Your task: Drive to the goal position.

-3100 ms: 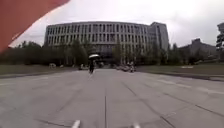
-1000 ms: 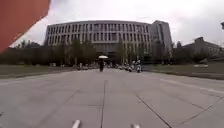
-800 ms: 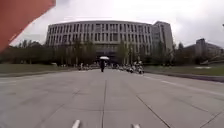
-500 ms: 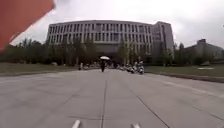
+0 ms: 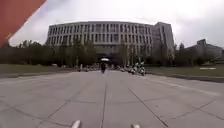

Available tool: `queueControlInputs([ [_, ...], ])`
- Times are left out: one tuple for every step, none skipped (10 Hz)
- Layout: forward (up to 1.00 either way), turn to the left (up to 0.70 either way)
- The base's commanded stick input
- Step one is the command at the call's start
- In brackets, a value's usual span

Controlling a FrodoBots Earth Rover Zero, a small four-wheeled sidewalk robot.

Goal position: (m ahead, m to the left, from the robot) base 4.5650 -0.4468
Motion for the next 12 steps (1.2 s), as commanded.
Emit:
queueControlInputs([
  [0.85,0.0],
  [0.85,0.0],
  [0.85,0.0],
  [0.85,0.0],
  [0.85,0.0],
  [0.85,0.0],
  [0.85,0.0],
  [0.85,0.0],
  [0.85,0.0],
  [0.85,0.0],
  [0.85,0.0],
  [0.85,0.0],
])
